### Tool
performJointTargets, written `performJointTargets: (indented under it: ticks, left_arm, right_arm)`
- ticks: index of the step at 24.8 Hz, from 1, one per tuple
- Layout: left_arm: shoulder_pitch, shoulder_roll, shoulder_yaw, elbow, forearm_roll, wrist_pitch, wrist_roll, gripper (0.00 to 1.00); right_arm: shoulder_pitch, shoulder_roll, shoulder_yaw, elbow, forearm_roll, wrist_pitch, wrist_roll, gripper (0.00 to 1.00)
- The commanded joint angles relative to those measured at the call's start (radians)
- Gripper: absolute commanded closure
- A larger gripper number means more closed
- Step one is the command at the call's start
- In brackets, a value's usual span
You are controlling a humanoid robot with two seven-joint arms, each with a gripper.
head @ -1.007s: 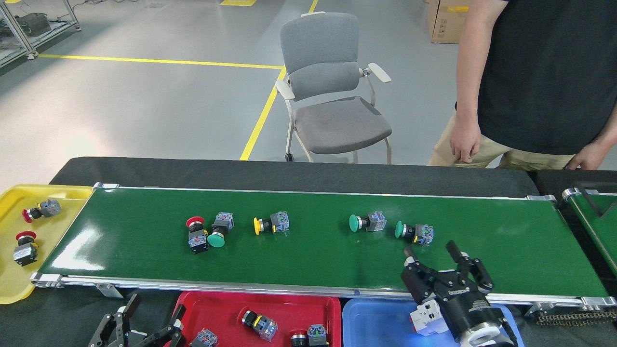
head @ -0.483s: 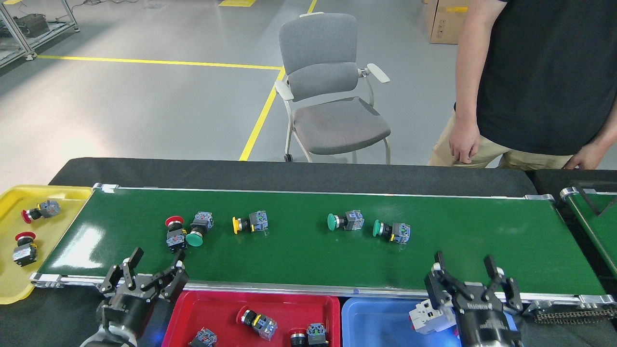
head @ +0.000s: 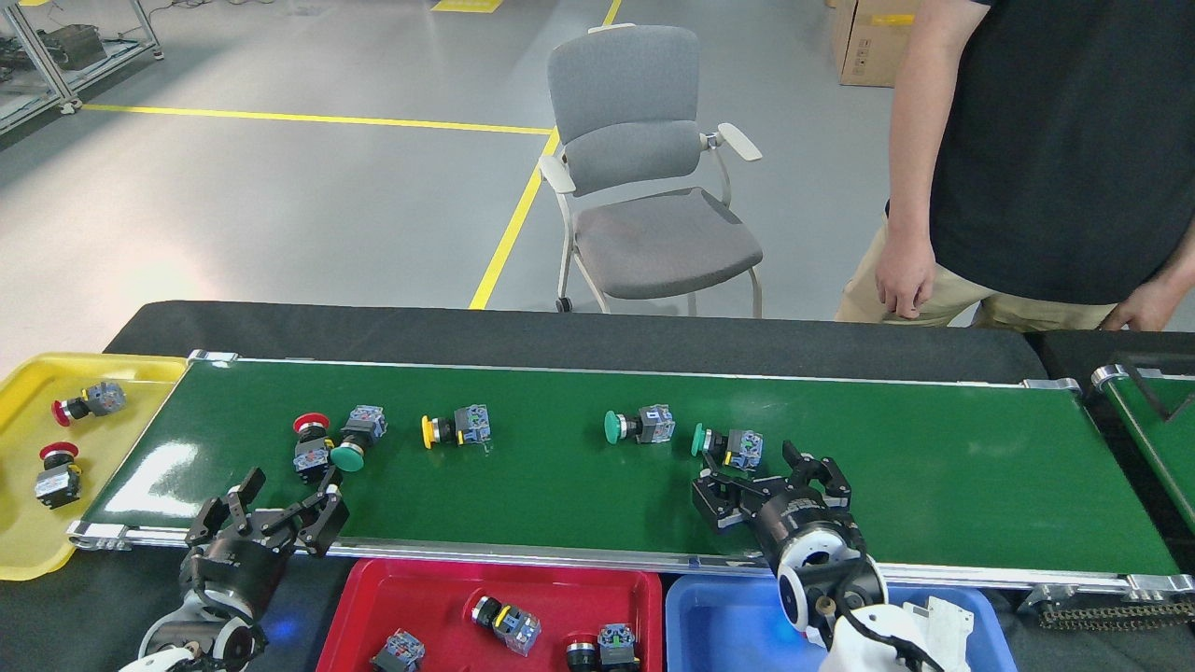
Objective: Pick switch part from conveyor to tray
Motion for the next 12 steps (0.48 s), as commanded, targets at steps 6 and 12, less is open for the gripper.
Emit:
performJointTargets:
  ticks: [6, 12]
  left_arm:
    - [-0.091, 0.020, -0.018, 0.106, -0.001, 0.020, 0.004, 0.00]
    - [-0.164, 0.023, -0.045, 0.202, -0.001, 0.059, 0.010, 0.00]
  right_arm:
    - [-0.097, 0.037, 0.034, 0.123, 0.002, 0.038, -0.054, 0.03]
    - [-0.169, 0.075, 0.067, 0.258, -0.026, 0.045, -0.179, 0.51]
